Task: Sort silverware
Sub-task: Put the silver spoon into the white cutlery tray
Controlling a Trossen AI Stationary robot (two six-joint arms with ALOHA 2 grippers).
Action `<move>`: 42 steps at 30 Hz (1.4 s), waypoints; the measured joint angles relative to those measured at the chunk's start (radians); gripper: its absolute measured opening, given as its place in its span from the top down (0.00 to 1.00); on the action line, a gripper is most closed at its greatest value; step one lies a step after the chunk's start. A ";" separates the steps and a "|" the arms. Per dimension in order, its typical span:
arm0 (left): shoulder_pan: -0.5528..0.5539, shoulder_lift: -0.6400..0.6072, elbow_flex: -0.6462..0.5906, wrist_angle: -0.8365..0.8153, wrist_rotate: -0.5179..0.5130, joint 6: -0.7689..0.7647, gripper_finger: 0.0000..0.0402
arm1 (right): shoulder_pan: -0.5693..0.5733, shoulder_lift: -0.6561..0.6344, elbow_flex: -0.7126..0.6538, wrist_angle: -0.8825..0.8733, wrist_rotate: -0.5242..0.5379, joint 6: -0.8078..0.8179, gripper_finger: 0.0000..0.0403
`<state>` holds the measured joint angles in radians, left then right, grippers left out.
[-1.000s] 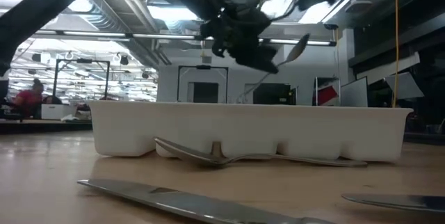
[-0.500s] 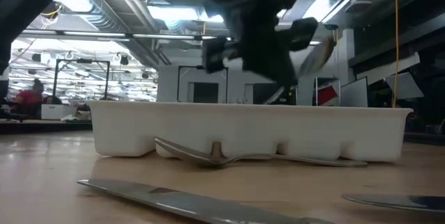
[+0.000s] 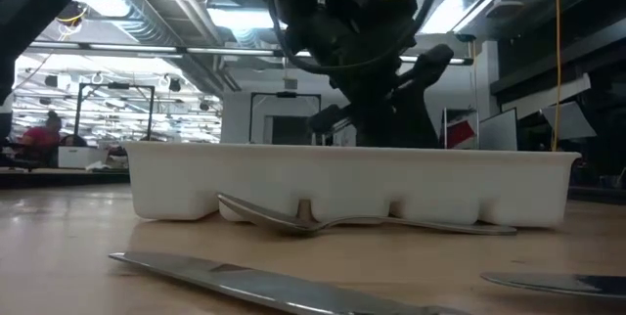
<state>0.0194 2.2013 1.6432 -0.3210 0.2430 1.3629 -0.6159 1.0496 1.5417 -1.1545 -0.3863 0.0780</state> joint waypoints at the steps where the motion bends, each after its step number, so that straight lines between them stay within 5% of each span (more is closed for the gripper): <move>1: 0.002 0.000 -0.001 -0.001 0.000 -0.013 0.86 | 0.000 0.000 0.000 0.000 0.000 0.000 0.71; 17: 0.000 -0.004 -0.001 0.018 -0.004 -0.106 0.86 | 0.001 0.010 0.000 0.000 -0.001 0.044 0.71; 22: 0.003 -0.086 -0.002 -0.040 -0.005 -0.376 0.89 | 0.001 0.030 0.000 -0.001 -0.038 0.154 0.71; 28: 0.006 -0.255 0.000 -0.384 -0.004 -0.690 0.93 | 0.031 0.046 -0.032 0.002 -0.120 0.226 0.71; 39: -0.139 -0.439 0.000 -1.002 0.024 -1.791 0.94 | 0.322 0.071 -0.164 0.178 0.080 0.443 0.71; 42: -0.209 -0.438 -0.001 -1.078 0.023 -1.918 0.95 | 0.396 0.099 -0.189 0.213 0.137 0.500 0.71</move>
<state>-0.1901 1.7630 1.6421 -1.3988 0.2657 -0.5547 -0.2195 1.1491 1.3524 -0.9412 -0.2496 0.5781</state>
